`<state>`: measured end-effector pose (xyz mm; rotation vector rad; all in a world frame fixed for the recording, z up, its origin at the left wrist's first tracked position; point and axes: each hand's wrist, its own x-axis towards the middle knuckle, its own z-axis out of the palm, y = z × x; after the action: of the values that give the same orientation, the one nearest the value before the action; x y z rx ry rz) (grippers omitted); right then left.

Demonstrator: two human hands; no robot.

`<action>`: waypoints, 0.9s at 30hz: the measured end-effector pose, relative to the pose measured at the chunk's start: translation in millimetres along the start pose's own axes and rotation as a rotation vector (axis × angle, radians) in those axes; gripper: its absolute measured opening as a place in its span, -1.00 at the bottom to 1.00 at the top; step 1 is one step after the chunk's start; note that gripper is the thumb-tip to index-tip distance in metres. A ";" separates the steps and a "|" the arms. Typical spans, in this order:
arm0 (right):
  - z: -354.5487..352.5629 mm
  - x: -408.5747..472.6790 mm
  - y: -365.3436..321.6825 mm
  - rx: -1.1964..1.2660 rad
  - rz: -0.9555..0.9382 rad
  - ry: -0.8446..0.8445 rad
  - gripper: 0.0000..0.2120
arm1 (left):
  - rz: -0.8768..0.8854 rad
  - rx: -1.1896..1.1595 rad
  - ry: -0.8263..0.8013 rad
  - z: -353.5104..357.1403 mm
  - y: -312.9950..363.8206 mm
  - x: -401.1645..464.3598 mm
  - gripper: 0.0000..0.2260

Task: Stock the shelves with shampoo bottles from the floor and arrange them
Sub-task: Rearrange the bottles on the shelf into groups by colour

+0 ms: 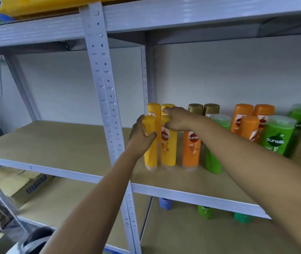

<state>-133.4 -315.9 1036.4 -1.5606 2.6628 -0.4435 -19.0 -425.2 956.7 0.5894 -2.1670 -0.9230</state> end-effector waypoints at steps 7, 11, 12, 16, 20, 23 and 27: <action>6.5 12.8 7.1 0.015 -0.020 0.010 -0.58 | -0.085 -0.135 0.004 12.4 -10.5 7.1 -0.39; 6.1 13.7 10.8 0.024 -0.026 0.015 -0.53 | -0.105 -0.127 0.021 18.6 -14.5 14.4 -0.36; 5.5 13.6 11.4 0.025 -0.028 0.010 -0.53 | -0.108 -0.126 0.028 20.1 -14.1 14.8 -0.36; 6.7 15.4 14.3 0.046 -0.026 0.041 -0.50 | -0.134 -0.195 0.016 24.6 -21.1 11.4 -0.31; 7.9 16.8 14.1 0.007 -0.019 0.077 -0.57 | -0.150 -0.263 -0.078 32.7 -36.4 -4.4 -0.34; 7.3 17.9 13.3 0.005 -0.024 0.068 -0.63 | -0.148 -0.260 -0.084 36.3 -45.5 -9.5 -0.39; 6.9 18.2 11.7 0.028 -0.026 0.042 -0.62 | -0.199 -0.234 -0.038 40.0 -48.0 -10.5 -0.37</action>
<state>-151.2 -327.8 1029.0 -1.5973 2.6578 -0.5173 -35.6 -431.9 895.9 0.6841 -2.0207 -1.2832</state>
